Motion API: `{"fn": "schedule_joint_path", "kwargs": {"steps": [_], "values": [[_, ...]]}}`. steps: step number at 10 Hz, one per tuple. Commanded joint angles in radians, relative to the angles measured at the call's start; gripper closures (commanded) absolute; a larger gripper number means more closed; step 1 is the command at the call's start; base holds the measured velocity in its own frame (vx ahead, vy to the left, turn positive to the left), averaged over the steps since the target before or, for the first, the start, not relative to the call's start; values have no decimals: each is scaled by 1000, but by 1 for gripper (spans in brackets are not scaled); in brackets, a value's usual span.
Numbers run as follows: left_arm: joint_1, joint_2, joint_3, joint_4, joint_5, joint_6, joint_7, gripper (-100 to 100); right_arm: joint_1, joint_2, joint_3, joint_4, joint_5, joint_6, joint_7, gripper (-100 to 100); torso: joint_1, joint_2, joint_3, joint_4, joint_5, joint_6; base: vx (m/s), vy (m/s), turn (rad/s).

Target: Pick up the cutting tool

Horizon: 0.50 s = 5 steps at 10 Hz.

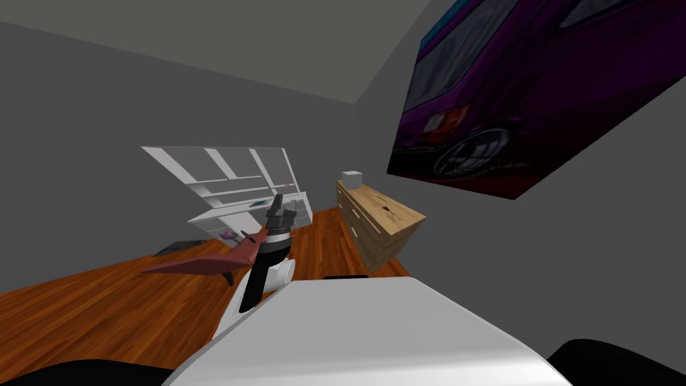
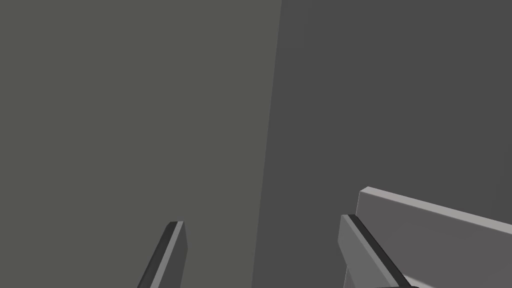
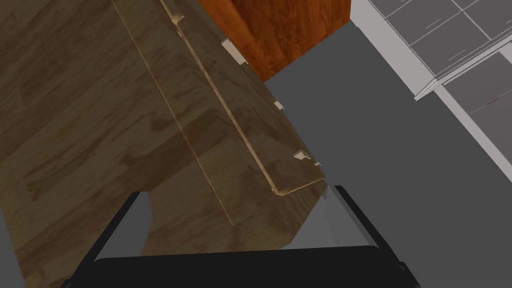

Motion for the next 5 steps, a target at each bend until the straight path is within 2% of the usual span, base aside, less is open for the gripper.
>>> {"fn": "schedule_joint_path", "kwargs": {"steps": [1, 2, 3, 4, 5], "values": [[0, 0, 0, 0, 0, 0, 0, 0, 31, -50, -11, 50, 42, -35, -2, -100, 0, 0, 0, 0, 0, 0, 126, 91, -16], [0, 0, 0, 0, 0, 0, 0, 0, 31, -68, -11, 73, 42, -35, -2, -100, 0, -3, -1, 0, 0, 0, 114, 86, -8], [0, 0, 0, 0, 0, 0, 0, 0, 58, -106, -18, 100, 80, -58, -6, -100, -1, -3, -2, -1, 0, 0, 128, 127, -2], [0, 0, 0, 0, 0, 0, 0, 0, 58, -125, -18, 108, 80, -58, -6, -100, 2, -4, -2, -1, 0, 0, 112, 96, -15], [0, 0, 0, 0, 0, 0, 0, 0, 83, -161, -25, 152, 116, -80, -10, -100, 0, -3, -2, -1, 0, 0, 138, 109, 1]]}}
